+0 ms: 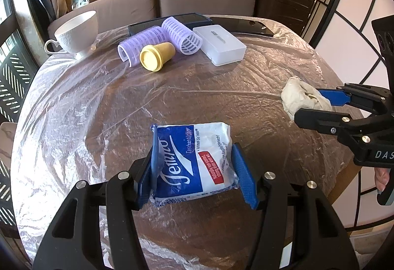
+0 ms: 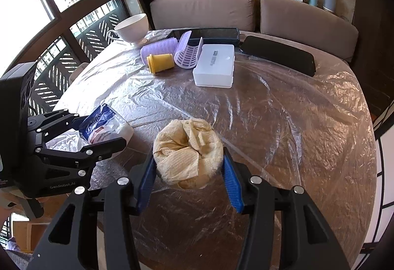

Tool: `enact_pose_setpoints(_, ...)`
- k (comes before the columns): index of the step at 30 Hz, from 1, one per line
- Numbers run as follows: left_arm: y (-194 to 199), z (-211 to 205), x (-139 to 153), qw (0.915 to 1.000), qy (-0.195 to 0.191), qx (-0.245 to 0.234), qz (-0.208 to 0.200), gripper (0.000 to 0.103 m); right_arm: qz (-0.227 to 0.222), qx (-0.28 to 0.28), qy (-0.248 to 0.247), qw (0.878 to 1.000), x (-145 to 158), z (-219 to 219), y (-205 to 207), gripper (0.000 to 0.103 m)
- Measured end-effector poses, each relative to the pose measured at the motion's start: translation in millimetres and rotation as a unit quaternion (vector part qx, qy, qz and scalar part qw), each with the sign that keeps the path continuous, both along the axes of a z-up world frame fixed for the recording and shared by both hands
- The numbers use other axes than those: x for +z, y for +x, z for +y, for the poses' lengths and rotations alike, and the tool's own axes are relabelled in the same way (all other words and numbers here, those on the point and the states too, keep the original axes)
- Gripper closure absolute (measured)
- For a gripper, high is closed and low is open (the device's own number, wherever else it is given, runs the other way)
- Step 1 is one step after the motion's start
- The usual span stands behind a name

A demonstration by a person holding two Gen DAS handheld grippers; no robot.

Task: Collect trash
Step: 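Carry the Tempo pack with the left tool while the right tool carries the paper over the bin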

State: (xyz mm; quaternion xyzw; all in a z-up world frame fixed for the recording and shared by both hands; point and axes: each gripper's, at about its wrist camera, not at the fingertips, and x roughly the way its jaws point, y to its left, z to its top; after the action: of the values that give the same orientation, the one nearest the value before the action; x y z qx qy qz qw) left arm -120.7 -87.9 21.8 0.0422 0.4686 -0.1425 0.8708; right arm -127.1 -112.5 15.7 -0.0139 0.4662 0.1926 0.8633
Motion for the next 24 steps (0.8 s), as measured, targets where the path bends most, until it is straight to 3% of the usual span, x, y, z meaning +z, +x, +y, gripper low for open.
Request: enact_pose_setpoints(24, -21.7, 2.1, 3.7, 0.9999, -0.006, -0.005, 0.012, 0.044, 0.011, 0.006, 0.004, 1.0, -3.7, 1.4, -28.6, 0.053)
